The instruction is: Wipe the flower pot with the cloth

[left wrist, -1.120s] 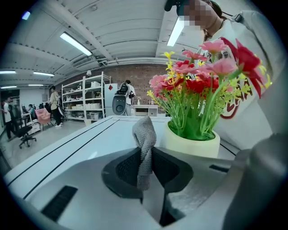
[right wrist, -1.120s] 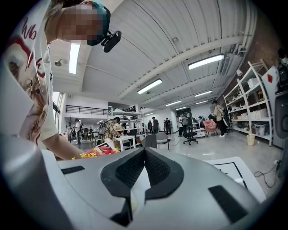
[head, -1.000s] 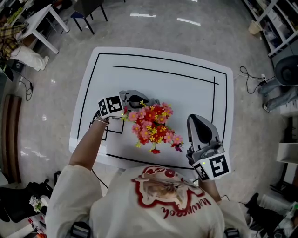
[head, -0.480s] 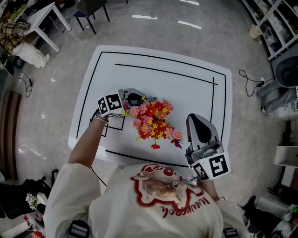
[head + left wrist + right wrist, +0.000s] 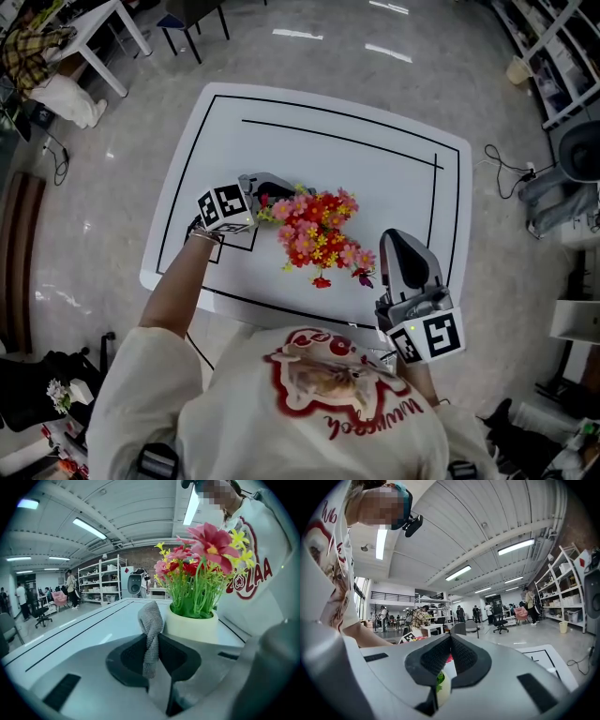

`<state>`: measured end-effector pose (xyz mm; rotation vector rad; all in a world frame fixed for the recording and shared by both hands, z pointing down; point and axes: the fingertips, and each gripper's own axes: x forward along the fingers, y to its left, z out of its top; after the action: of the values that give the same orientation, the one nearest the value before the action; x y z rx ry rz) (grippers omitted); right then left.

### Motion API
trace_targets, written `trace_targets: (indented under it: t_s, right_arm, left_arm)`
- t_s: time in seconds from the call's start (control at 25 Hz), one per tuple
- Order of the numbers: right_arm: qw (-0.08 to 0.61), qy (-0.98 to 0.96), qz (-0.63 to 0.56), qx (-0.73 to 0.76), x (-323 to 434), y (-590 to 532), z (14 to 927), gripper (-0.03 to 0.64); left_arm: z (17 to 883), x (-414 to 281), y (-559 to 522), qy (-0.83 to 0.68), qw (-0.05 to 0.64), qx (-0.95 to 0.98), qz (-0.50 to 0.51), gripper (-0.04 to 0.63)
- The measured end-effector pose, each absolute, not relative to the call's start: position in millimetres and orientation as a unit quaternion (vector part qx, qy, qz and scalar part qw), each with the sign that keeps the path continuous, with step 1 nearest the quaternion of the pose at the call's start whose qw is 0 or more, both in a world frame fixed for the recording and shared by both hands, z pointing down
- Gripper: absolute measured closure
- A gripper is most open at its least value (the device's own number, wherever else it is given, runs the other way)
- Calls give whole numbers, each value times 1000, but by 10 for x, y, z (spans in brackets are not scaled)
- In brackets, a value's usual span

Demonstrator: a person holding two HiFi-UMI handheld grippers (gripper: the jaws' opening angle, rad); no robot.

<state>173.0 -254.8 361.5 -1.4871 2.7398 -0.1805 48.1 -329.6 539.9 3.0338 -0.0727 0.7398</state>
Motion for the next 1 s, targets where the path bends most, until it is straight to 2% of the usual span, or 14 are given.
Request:
trace_targets:
  t_s: [1.0]
  right_arm:
    - [-4, 865, -48, -500, 1347, -2065, 3483, 617]
  left_arm:
    - [5380, 241, -3101, -66, 26, 971, 228, 534]
